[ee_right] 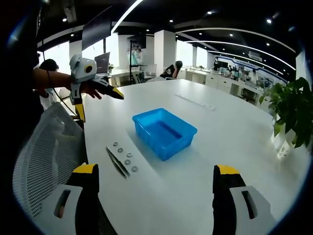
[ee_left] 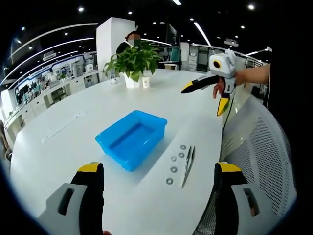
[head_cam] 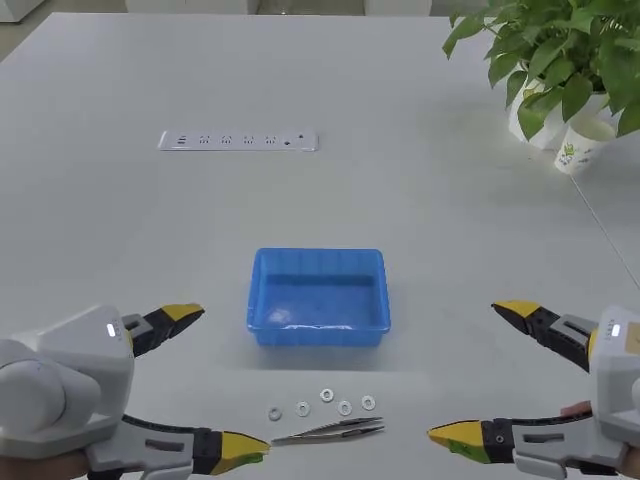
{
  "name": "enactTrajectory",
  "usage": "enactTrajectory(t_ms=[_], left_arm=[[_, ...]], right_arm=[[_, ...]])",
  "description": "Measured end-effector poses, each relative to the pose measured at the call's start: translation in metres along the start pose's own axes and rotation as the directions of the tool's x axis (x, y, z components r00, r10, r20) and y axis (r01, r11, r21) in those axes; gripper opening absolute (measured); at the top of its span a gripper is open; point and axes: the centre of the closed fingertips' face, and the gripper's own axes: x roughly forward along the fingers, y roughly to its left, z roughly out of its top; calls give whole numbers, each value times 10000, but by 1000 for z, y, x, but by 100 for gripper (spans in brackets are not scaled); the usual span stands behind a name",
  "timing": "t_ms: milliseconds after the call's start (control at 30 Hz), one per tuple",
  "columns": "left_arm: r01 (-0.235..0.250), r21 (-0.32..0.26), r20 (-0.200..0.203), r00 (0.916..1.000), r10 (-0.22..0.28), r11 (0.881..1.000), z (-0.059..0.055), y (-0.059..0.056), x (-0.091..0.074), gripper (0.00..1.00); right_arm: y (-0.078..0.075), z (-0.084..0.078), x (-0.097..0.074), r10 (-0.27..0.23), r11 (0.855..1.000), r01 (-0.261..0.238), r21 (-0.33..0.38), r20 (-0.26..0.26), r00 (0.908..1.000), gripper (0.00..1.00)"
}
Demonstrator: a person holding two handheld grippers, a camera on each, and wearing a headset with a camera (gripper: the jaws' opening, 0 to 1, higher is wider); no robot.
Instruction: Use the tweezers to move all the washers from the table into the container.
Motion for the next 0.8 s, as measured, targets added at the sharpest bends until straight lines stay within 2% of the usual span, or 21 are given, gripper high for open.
enactTrajectory(t_ms=[800], left_arm=[[8,53,-85,10000,-8,10000,-1,0,-1,99]], right_arm=[[-2,1,-1,-48,10000,48,-12,43,10000,97]])
